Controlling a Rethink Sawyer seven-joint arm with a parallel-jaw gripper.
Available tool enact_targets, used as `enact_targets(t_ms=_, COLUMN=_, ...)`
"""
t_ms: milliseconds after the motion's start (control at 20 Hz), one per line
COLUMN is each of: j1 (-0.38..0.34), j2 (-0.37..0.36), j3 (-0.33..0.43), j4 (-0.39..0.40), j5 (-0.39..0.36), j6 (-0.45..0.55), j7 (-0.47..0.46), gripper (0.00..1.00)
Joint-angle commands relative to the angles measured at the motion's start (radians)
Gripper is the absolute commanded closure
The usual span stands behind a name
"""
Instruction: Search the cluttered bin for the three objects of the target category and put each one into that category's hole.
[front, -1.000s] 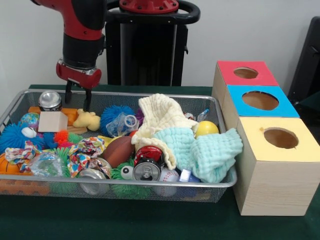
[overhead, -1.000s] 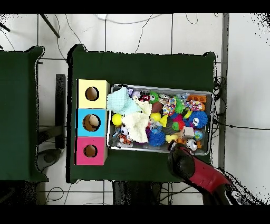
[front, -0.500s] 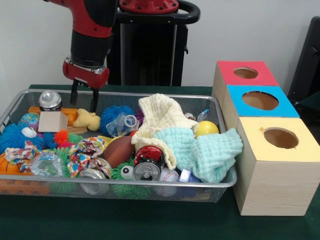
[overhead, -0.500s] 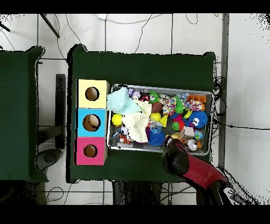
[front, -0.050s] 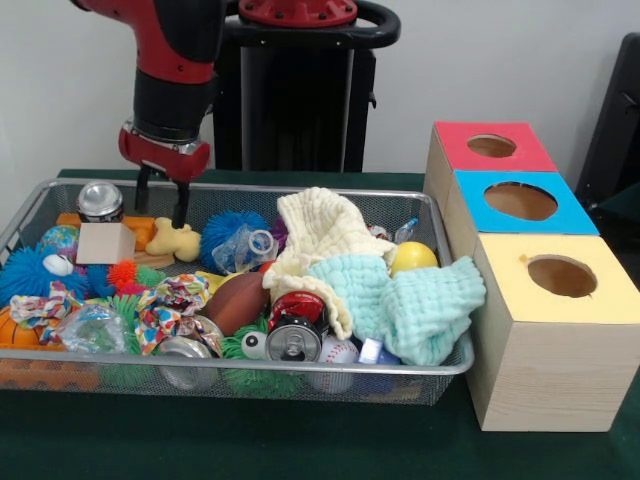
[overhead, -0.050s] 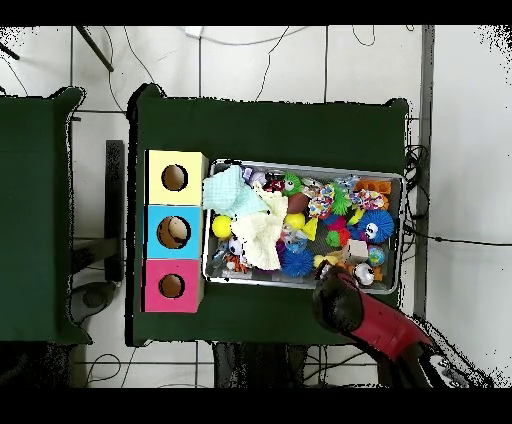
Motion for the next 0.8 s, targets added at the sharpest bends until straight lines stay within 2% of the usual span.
enact_targets(t_ms=50, j1=-0.044, j2=0.059, j3=0.056, j4=-0.079, j5=0.002, j6=-0.084, j7=0.169, gripper=0.0)
enact_targets(t_ms=500, j1=-0.029, j2=0.106, j3=0.028, j4=0.002, j5=-0.01, j6=-0.232, j7=0.224, gripper=0.0)
enact_targets(t_ms=800, j1=0.013, j2=0.093, j3=0.011, j4=0.048, j5=0.023, j6=-0.264, j7=0.239, gripper=0.0)
